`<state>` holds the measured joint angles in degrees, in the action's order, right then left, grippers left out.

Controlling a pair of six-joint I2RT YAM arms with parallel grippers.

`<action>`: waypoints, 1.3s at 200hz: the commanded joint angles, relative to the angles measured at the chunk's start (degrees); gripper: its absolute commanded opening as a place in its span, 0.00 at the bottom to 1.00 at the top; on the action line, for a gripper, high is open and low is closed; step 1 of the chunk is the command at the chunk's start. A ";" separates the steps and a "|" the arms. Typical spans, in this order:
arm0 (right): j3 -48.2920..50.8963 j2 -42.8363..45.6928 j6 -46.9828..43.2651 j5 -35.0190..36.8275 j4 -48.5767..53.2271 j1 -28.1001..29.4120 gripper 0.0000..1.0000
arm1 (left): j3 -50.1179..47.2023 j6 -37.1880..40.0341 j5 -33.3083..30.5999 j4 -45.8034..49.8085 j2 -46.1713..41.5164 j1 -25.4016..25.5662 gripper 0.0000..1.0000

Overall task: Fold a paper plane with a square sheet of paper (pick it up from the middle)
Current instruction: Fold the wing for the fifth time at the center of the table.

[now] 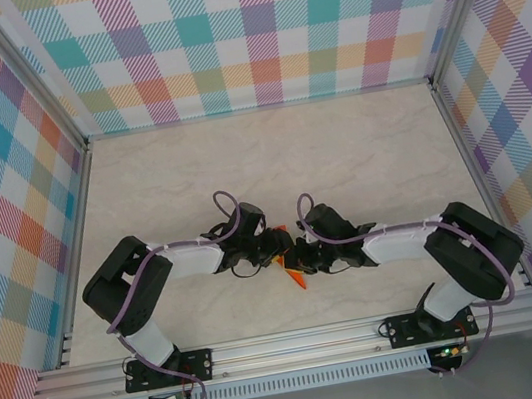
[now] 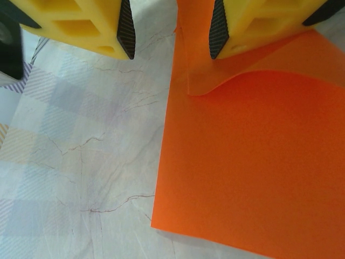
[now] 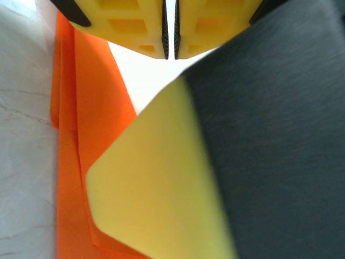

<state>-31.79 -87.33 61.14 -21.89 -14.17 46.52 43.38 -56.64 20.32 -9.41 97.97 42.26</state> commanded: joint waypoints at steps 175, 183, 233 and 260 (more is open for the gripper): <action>9.50 -2.91 -0.68 -8.62 -1.70 1.02 0.16 | -1.48 -1.56 -3.45 3.35 0.98 0.15 0.43; 9.23 -3.30 -1.30 -8.59 0.40 1.22 0.16 | -1.40 -1.63 -3.35 3.25 1.07 0.17 0.43; 9.73 -2.93 -4.58 -7.93 7.65 2.93 0.16 | -1.68 -1.78 -3.52 3.41 1.02 0.11 0.43; 10.16 -0.22 -5.44 -7.22 10.36 2.88 0.16 | -1.54 -1.80 -3.53 3.42 1.08 0.15 0.43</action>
<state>-24.47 -88.36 57.32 -27.51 -18.26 47.90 43.38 -57.69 19.92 -9.41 97.97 42.26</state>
